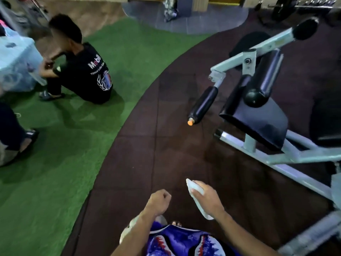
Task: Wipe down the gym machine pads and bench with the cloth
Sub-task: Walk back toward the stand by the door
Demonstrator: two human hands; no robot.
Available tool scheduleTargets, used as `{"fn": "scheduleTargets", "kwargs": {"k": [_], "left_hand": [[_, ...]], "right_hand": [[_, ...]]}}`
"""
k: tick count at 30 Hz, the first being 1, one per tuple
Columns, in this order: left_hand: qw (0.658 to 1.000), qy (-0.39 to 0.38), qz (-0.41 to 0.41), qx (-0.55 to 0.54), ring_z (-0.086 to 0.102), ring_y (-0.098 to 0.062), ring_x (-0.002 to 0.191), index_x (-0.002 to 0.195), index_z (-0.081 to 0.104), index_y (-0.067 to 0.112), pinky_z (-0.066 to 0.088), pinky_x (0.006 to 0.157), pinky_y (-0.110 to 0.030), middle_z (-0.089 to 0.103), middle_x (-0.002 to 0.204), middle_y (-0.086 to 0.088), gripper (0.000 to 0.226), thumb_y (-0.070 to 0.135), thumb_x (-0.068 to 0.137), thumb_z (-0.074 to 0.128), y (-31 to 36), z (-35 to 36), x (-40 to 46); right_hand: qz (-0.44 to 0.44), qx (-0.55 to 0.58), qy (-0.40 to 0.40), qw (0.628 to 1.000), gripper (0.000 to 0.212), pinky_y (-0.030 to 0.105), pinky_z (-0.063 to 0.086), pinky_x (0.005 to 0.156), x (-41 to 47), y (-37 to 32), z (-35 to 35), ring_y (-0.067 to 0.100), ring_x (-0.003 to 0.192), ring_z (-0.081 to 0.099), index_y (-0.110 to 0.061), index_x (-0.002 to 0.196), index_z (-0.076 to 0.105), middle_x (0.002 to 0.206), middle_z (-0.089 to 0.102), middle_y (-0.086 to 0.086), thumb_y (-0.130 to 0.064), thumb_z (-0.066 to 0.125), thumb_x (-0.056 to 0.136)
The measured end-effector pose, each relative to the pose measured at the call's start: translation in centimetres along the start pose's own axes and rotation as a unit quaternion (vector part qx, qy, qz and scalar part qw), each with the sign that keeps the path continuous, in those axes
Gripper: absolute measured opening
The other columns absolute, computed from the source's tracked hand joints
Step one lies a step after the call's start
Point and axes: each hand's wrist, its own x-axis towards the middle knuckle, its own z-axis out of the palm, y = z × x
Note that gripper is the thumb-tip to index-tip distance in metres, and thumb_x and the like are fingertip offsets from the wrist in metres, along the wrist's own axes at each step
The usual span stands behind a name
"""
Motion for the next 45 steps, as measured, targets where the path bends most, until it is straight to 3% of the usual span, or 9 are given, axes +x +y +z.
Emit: {"fn": "scheduleTargets", "kwargs": {"k": [3, 6, 9, 15, 20, 27, 35, 39, 45], "left_hand": [[1.000, -0.005, -0.006, 0.015, 0.065, -0.019, 0.103, 0.093, 0.068, 0.024, 0.046, 0.094, -0.025, 0.072, 0.108, 0.000, 0.028, 0.035, 0.090, 0.042, 3.3, -4.4, 8.5], [0.999, -0.008, -0.007, 0.047, 0.066, -0.025, 0.096, 0.081, 0.065, 0.023, 0.048, 0.087, -0.025, 0.073, 0.100, -0.009, 0.027, 0.035, 0.088, 0.043, 5.9, -9.2, 17.0], [0.999, -0.009, 0.009, 0.043, 0.061, -0.027, 0.110, 0.098, 0.068, 0.010, 0.045, 0.096, -0.030, 0.068, 0.111, -0.012, 0.030, 0.029, 0.095, 0.045, 10.8, -16.2, 23.2], [0.999, -0.003, 0.022, 0.036, 0.065, -0.024, 0.109, 0.102, 0.070, 0.015, 0.047, 0.090, -0.026, 0.072, 0.112, -0.007, 0.026, 0.026, 0.095, 0.047, 20.3, -30.9, 34.8], [0.998, -0.021, 0.032, 0.049, 0.062, -0.022, 0.114, 0.106, 0.070, 0.012, 0.044, 0.093, -0.023, 0.071, 0.118, -0.006, 0.026, 0.023, 0.096, 0.048, 28.8, -39.5, 45.3], [0.998, -0.012, 0.052, 0.044, 0.063, -0.023, 0.114, 0.104, 0.070, 0.010, 0.044, 0.091, -0.025, 0.071, 0.117, -0.007, 0.027, 0.023, 0.096, 0.048, 42.6, -49.3, 63.3], [0.999, -0.021, 0.021, 0.025, 0.060, -0.025, 0.118, 0.109, 0.069, 0.012, 0.044, 0.098, -0.027, 0.069, 0.121, -0.007, 0.029, 0.027, 0.096, 0.047, 58.7, -60.5, 79.4], [0.996, -0.047, 0.015, 0.072, 0.058, -0.033, 0.120, 0.096, 0.065, 0.025, 0.046, 0.104, -0.036, 0.064, 0.128, -0.014, 0.029, 0.042, 0.091, 0.042, 63.9, -65.5, 90.9], [0.996, -0.056, 0.027, 0.066, 0.067, -0.028, 0.105, 0.094, 0.069, 0.017, 0.050, 0.090, -0.033, 0.073, 0.100, -0.005, 0.022, 0.026, 0.094, 0.050, 75.4, -76.4, 105.4]], "right_hand": [[0.013, -0.006, -0.011, 1.000, 0.050, 0.023, 0.045, 0.096, 7.7, -4.2, -3.6, 0.012, 0.117, 0.062, -0.024, 0.136, 0.060, 0.130, 0.066, -0.002, -0.046, 0.059, 0.091], [0.001, -0.002, -0.004, 1.000, 0.057, 0.023, 0.044, 0.098, 15.2, -7.9, -6.4, 0.011, 0.119, 0.060, -0.026, 0.138, 0.058, 0.132, 0.064, -0.006, -0.057, 0.055, 0.090], [0.007, 0.021, 0.016, 1.000, 0.066, 0.022, 0.041, 0.096, 23.8, -12.2, -9.1, 0.009, 0.118, 0.058, -0.027, 0.138, 0.058, 0.130, 0.064, -0.008, -0.067, 0.055, 0.085], [-0.003, 0.067, 0.060, 0.996, 0.024, 0.006, 0.040, 0.082, 37.7, -22.7, -16.7, 0.001, 0.102, 0.062, -0.032, 0.120, 0.069, 0.106, 0.068, -0.018, -0.038, 0.062, 0.098], [0.023, 0.099, 0.086, 0.991, 0.034, 0.000, 0.037, 0.077, 50.2, -28.3, -23.0, 0.006, 0.108, 0.059, -0.026, 0.130, 0.063, 0.114, 0.061, -0.016, -0.035, 0.062, 0.098], [0.028, 0.065, 0.062, 0.996, 0.041, 0.016, 0.035, 0.097, 70.9, -33.6, -33.6, 0.013, 0.125, 0.056, -0.019, 0.139, 0.058, 0.137, 0.061, -0.005, -0.032, 0.059, 0.099], [0.027, 0.030, 0.038, 0.998, 0.046, 0.020, 0.039, 0.097, 91.3, -41.3, -46.4, 0.014, 0.124, 0.059, -0.023, 0.136, 0.060, 0.131, 0.065, -0.007, -0.047, 0.056, 0.096], [0.027, 0.043, 0.041, 0.998, 0.041, 0.020, 0.038, 0.096, 102.1, -45.6, -51.8, 0.013, 0.122, 0.059, -0.022, 0.136, 0.060, 0.129, 0.065, -0.008, -0.037, 0.059, 0.098], [0.028, 0.042, 0.055, 0.997, 0.045, 0.031, 0.039, 0.109, 119.4, -52.2, -60.2, 0.014, 0.127, 0.054, -0.031, 0.139, 0.055, 0.137, 0.061, -0.007, -0.046, 0.058, 0.096]]}}
